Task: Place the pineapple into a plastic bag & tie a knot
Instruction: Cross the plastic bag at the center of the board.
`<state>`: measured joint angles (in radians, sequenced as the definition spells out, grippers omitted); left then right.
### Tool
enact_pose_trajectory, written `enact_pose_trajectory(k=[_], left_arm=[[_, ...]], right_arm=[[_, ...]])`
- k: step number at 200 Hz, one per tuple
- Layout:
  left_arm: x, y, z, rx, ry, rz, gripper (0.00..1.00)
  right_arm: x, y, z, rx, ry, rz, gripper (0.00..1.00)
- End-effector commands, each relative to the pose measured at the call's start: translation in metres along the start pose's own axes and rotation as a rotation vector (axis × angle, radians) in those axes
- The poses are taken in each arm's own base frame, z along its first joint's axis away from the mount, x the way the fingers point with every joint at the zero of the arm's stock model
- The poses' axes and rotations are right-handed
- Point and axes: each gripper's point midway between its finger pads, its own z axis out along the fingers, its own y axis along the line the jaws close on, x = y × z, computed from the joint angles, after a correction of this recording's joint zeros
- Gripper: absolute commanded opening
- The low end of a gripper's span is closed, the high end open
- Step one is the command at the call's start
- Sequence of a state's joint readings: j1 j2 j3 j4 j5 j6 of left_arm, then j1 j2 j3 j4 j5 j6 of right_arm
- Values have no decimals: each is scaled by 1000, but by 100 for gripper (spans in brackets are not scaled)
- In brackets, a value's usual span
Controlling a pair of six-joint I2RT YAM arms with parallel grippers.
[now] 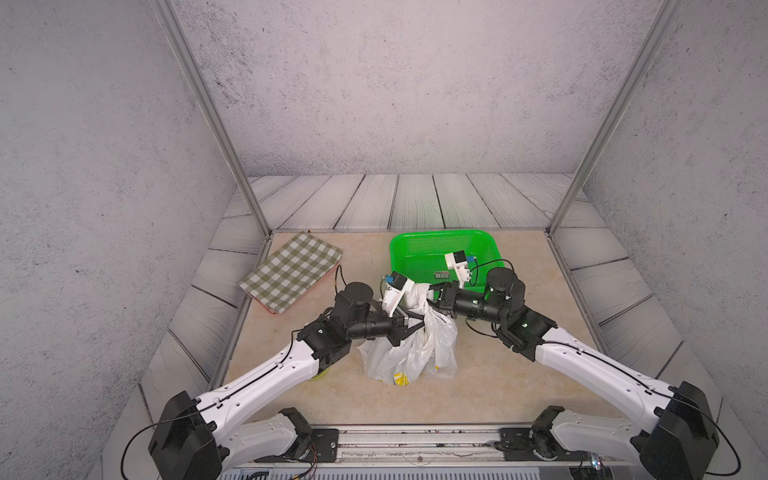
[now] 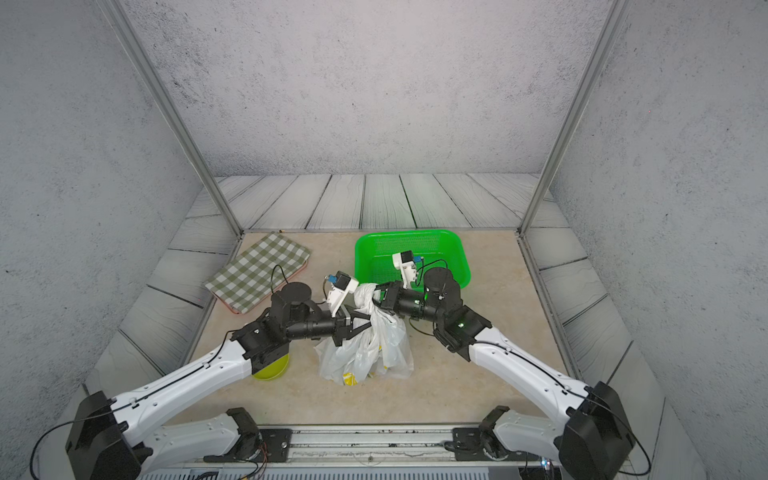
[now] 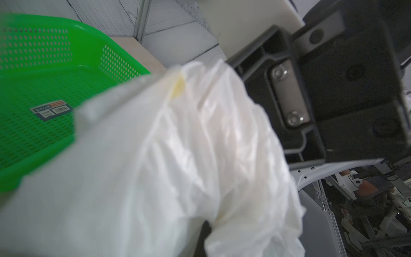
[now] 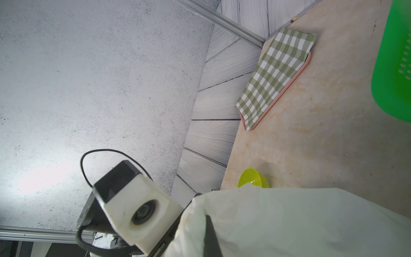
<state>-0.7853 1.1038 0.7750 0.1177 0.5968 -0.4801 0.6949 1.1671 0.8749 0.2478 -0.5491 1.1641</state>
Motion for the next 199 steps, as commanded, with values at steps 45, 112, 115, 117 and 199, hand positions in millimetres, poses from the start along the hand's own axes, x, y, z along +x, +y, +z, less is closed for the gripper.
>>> enact_pose_trajectory(k=[45, 112, 115, 117, 199], left_arm=[[16, -30, 4, 46, 15, -3, 0], [-12, -50, -4, 9, -69, 82, 0], [-12, -50, -5, 3, -72, 85, 0], [-12, -49, -4, 0, -71, 83, 0], [19, -22, -22, -127, -15, 91, 41]], right_arm=[[-24, 73, -6, -217, -58, -176, 0], [-14, 123, -16, -318, 55, -351, 0], [-12, 122, -16, -316, 61, -357, 0], [-11, 122, -16, -312, 64, -363, 0], [34, 32, -10, -118, 236, -416, 0]])
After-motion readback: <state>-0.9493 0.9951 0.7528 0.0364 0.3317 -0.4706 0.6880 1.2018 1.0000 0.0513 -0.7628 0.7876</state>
